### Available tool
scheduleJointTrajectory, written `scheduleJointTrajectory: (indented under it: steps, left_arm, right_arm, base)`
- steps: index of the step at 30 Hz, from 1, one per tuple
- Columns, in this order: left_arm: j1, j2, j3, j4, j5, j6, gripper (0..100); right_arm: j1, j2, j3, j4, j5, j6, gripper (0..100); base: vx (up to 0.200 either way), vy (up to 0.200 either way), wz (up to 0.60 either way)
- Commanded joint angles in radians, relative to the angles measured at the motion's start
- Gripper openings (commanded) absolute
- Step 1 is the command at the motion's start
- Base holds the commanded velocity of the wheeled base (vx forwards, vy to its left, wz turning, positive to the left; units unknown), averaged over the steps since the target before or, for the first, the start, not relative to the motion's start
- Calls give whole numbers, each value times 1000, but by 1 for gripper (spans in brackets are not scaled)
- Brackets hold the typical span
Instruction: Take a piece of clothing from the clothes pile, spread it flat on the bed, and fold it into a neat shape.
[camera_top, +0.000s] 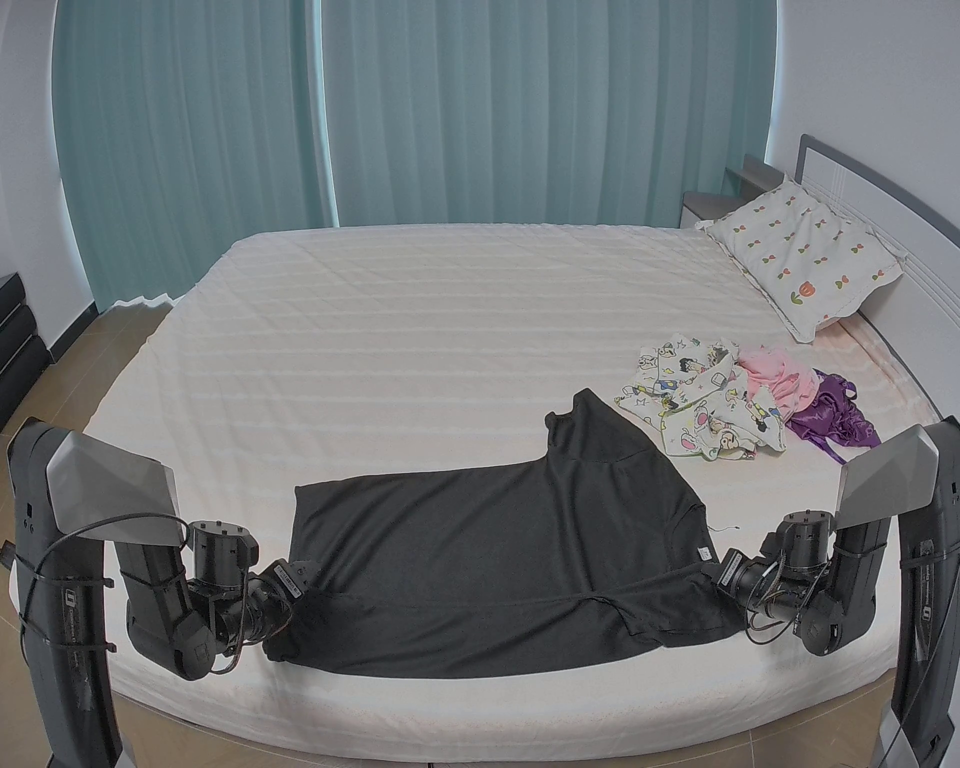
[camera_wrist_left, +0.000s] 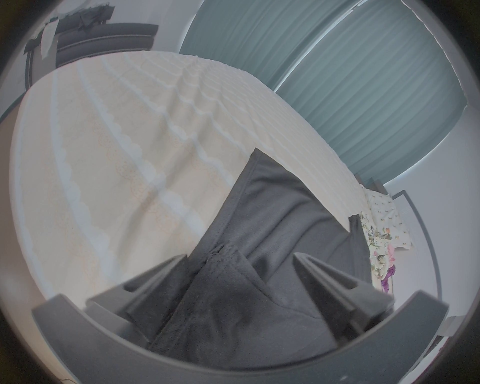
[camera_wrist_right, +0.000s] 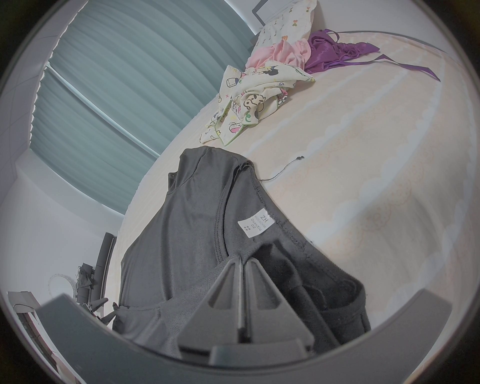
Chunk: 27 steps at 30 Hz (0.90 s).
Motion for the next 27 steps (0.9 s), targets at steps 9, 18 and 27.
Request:
scheduleJointTrajectory:
  steps: [9, 18, 27]
  left_arm:
    - [-14, 44, 0, -1, 103, 26, 0]
    - [-8, 40, 2, -29, 217, -1, 0]
    - [3, 47, 14, -62, 218, -3, 0]
  right_arm:
    - [0, 11, 4, -14, -1, -2, 0]
    - [3, 15, 7, -62, -1, -2, 0]
    - [8, 26, 5, -100, -2, 2, 0]
  base:
    - [0, 0, 0]
    - [0, 0, 0]
    - [0, 0, 0]
